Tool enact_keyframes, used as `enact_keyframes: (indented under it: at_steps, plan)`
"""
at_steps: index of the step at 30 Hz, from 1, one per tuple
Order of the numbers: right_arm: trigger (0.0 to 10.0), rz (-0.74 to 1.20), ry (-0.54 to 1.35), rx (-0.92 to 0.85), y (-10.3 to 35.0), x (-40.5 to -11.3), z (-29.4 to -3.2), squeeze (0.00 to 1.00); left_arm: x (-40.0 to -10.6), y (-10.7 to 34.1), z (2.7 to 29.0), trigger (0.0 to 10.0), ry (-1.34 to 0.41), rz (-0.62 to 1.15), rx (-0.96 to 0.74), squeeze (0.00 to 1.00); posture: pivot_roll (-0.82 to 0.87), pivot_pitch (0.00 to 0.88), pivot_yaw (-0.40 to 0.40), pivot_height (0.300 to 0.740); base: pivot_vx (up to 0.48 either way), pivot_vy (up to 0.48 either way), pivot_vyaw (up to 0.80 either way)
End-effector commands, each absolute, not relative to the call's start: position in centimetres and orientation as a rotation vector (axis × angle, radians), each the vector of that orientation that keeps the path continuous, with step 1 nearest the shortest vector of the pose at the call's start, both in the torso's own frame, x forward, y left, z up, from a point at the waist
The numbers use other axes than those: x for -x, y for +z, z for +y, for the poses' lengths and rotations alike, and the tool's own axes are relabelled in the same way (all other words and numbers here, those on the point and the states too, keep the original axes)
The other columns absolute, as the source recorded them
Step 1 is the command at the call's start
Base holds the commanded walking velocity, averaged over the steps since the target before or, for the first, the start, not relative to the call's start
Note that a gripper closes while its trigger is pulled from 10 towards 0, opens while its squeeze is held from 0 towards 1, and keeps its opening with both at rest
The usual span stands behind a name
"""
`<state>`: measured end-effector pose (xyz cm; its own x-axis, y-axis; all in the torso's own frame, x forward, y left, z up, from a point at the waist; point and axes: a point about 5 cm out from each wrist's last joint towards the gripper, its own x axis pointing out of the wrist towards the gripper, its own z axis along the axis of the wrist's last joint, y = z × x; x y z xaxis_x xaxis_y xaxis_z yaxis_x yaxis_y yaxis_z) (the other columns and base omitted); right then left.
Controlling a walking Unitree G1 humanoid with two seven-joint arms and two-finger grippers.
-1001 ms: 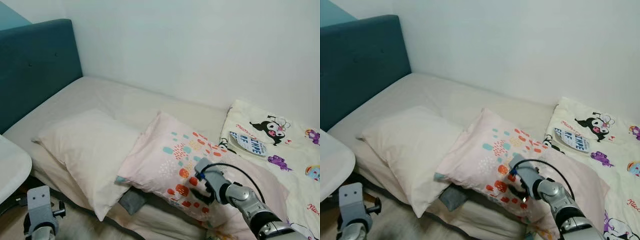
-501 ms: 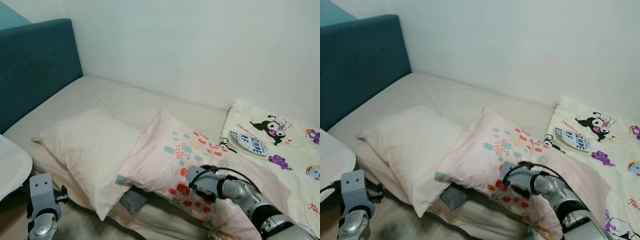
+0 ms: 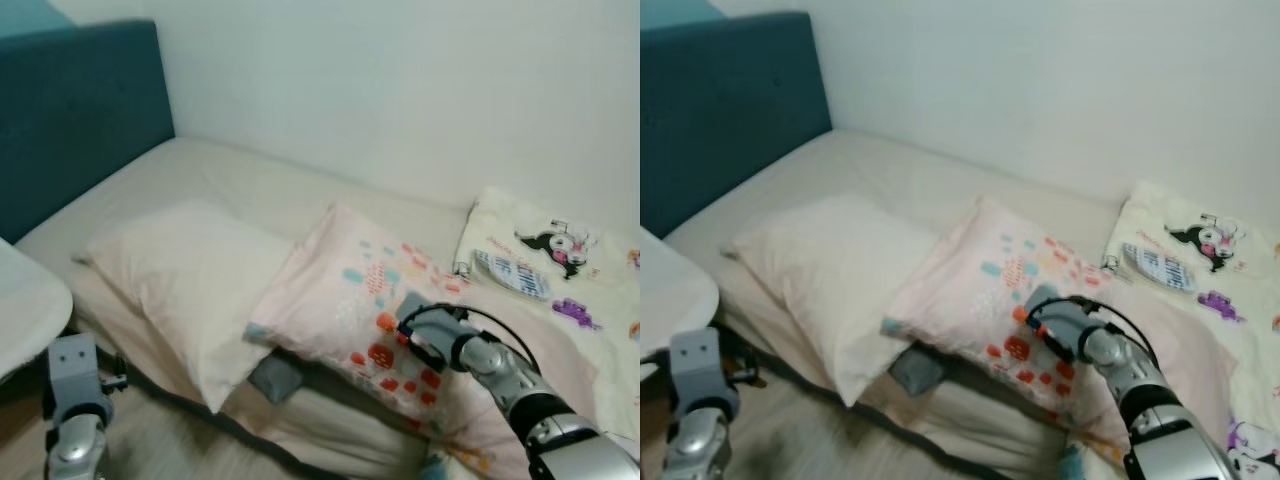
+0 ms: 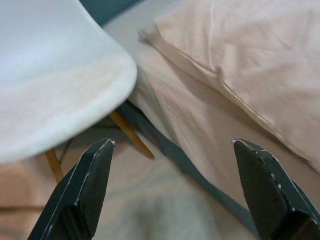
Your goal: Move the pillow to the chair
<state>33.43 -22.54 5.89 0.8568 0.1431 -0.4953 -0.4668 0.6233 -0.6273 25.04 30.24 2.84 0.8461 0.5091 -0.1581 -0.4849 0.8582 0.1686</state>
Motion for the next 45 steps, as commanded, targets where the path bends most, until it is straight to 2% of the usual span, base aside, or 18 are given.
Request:
enact_keyframes:
  at_steps: [1,6,14,16,20,23,26,30,35,36,37,39,40,41,42,44,45]
  plan:
    - [10.0,0.464,0.324,0.787,5.2,-32.9,-23.1,0.00,-25.2,3.5,30.4,10.0,0.516,0.169,-0.141,0.00,-0.02,0.000,-0.057,0.615,0.000,0.000,0.00]
    - [10.0,0.470,0.301,0.762,5.2,-32.9,-23.2,0.00,-25.6,4.4,30.7,10.0,0.513,0.130,-0.151,0.00,-0.02,0.000,-0.054,0.600,0.000,0.000,0.00]
    - [10.0,0.450,0.274,0.776,5.7,-32.8,-24.5,0.00,-26.9,6.7,29.8,10.0,0.432,0.043,-0.206,0.00,-0.03,0.000,-0.027,0.580,0.000,0.000,0.00]
    - [10.0,0.419,0.297,0.756,6.1,-33.0,-24.2,0.00,-27.0,6.7,29.5,10.0,0.423,0.041,-0.208,0.00,-0.03,0.000,-0.026,0.575,0.000,0.000,0.00]
    - [10.0,0.279,0.528,0.642,7.6,-33.4,-21.0,0.00,-27.1,6.7,28.9,10.0,0.408,0.042,-0.203,0.00,-0.04,0.000,-0.026,0.555,0.000,0.000,0.00]
    - [10.0,0.285,0.565,0.668,7.6,-33.4,-20.7,0.00,-27.2,6.8,28.8,10.0,0.404,0.042,-0.201,0.00,-0.04,0.000,-0.028,0.545,0.000,0.000,0.00]
    - [10.0,0.327,0.506,0.747,7.5,-33.6,-21.6,0.00,-27.3,6.9,28.7,10.0,0.403,0.039,-0.199,0.00,-0.04,0.000,-0.031,0.535,0.000,0.000,0.00]
    - [10.0,0.330,0.461,0.717,8.1,-34.0,-22.1,0.00,-27.3,7.2,28.5,10.0,0.404,0.031,-0.197,0.00,-0.04,0.000,-0.036,0.535,0.000,0.000,0.00]
    - [10.0,0.135,0.729,0.450,11.5,-33.1,-19.8,0.00,-27.6,7.7,28.4,10.0,0.408,0.016,-0.191,0.00,-0.04,0.000,-0.039,0.535,0.000,0.000,0.00]
    - [10.0,0.135,0.729,0.450,11.5,-33.1,-19.8,0.00,-27.6,7.7,28.4,10.0,0.408,0.016,-0.191,0.00,-0.04,0.000,-0.039,0.535,0.000,0.000,0.00]
    - [10.0,0.105,0.817,0.396,12.6,-32.3,-19.5,0.00,-27.6,7.8,28.3,10.0,0.409,0.013,-0.190,0.00,-0.05,0.000,-0.039,0.535,0.000,0.000,0.00]
    - [10.0,0.105,0.817,0.396,12.6,-32.3,-19.5,0.00,-27.6,7.8,28.3,10.0,0.409,0.013,-0.190,0.00,-0.05,0.000,-0.039,0.535,0.000,0.000,0.00]
    - [10.0,0.099,0.993,0.341,14.2,-30.2,-19.5,0.00,-27.8,8.0,28.2,10.0,0.411,0.006,-0.188,0.00,-0.05,0.000,-0.037,0.535,0.000,0.000,0.00]
    - [10.0,0.099,0.993,0.341,14.2,-30.2,-19.5,0.00,-27.8,8.0,28.2,10.0,0.411,0.006,-0.188,0.00,-0.05,0.000,-0.037,0.535,0.000,0.000,0.00]
    - [10.0,0.119,1.072,0.342,14.8,-29.1,-19.6,0.00,-27.8,8.1,28.2,10.0,0.411,0.003,-0.188,0.00,-0.05,0.000,-0.037,0.535,0.000,0.000,0.00]
    - [10.0,0.119,1.072,0.342,14.8,-29.1,-19.6,0.00,-27.8,8.1,28.2,10.0,0.411,0.003,-0.188,0.00,-0.05,0.000,-0.037,0.535,0.000,0.000,0.00]
    - [10.0,0.161,1.149,0.370,15.1,-27.9,-19.8,0.00,-27.9,8.2,28.2,10.0,0.412,0.000,-0.187,0.00,-0.06,0.000,-0.035,0.535,0.000,0.000,0.00]
